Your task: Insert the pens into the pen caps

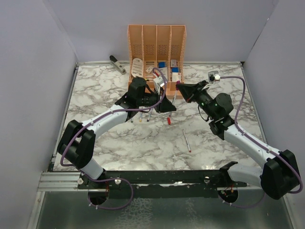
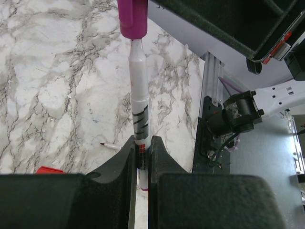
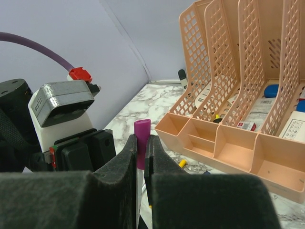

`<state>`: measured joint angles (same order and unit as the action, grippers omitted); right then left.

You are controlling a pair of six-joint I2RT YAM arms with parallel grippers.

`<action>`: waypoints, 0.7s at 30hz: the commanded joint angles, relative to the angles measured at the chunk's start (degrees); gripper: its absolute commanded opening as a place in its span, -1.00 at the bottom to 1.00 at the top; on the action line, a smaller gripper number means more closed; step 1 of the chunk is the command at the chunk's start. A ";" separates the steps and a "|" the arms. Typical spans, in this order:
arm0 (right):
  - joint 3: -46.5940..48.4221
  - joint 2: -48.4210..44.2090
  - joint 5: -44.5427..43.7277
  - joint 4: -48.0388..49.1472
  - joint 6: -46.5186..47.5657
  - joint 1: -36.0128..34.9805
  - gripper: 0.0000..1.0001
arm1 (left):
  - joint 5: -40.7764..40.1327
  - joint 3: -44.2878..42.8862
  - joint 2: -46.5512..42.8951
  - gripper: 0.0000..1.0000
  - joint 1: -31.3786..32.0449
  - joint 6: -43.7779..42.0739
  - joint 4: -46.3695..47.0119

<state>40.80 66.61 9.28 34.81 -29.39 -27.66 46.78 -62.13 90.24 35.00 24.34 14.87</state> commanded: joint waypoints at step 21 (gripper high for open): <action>-1.90 1.79 6.14 2.59 -3.40 -0.71 -0.98 | -1.68 -2.56 0.17 -1.00 0.33 1.41 2.74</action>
<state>39.66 67.66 12.19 37.23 -32.18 -27.79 45.89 -62.70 90.24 35.00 25.47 15.38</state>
